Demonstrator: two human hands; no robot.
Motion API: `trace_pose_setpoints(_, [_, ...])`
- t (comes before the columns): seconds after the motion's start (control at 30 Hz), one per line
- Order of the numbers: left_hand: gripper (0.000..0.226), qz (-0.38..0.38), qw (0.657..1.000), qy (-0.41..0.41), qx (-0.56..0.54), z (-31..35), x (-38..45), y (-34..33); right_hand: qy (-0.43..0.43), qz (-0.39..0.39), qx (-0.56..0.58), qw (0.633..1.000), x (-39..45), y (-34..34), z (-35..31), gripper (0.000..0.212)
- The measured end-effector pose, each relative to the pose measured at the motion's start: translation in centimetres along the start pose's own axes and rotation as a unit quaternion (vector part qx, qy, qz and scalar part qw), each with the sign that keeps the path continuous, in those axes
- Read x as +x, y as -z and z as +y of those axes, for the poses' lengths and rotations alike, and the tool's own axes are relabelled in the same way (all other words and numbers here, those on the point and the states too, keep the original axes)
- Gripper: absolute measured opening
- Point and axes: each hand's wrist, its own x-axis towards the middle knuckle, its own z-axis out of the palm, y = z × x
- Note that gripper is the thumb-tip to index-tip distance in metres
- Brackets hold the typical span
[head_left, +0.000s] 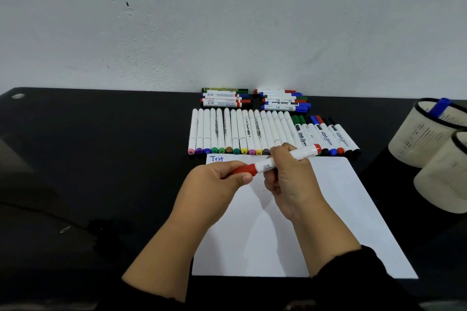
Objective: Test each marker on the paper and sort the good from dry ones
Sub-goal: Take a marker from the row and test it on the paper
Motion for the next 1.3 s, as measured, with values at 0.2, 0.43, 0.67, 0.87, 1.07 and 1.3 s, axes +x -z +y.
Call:
trace_pose_setpoints(0.2, [0.012,-0.039,0.998,-0.001,-0.041,-0.2,-0.3,0.0,-0.006,0.007,-0.024,1.0,-0.2,0.0,-0.3,0.022])
trace_pose_setpoints(0.43, [0.026,0.016,0.998,-0.007,-0.059,0.3,0.1,-0.3,0.002,0.016,-0.03,0.999,-0.8,0.1,-1.0,0.023])
trace_pose_setpoints(0.67, [0.037,0.031,0.999,-0.007,0.007,1.3,-0.8,-0.9,0.141,0.062,-0.164,0.974,-2.0,2.0,-1.6,0.023])
trace_pose_setpoints(0.87, [0.033,-0.002,0.997,-0.063,0.042,3.8,-1.0,-2.5,0.358,0.054,-0.567,0.74,-1.6,4.7,-3.1,0.031])
trace_pose_setpoints(1.07, [0.032,-0.059,0.993,-0.102,-0.007,8.2,-0.1,-5.7,0.387,0.079,-0.608,0.689,-0.4,8.3,-6.9,0.023])
trace_pose_setpoints(1.3, [0.045,-0.111,0.977,-0.172,0.062,10.2,3.9,-11.0,0.353,0.168,-0.556,0.733,1.8,14.3,-11.4,0.025])
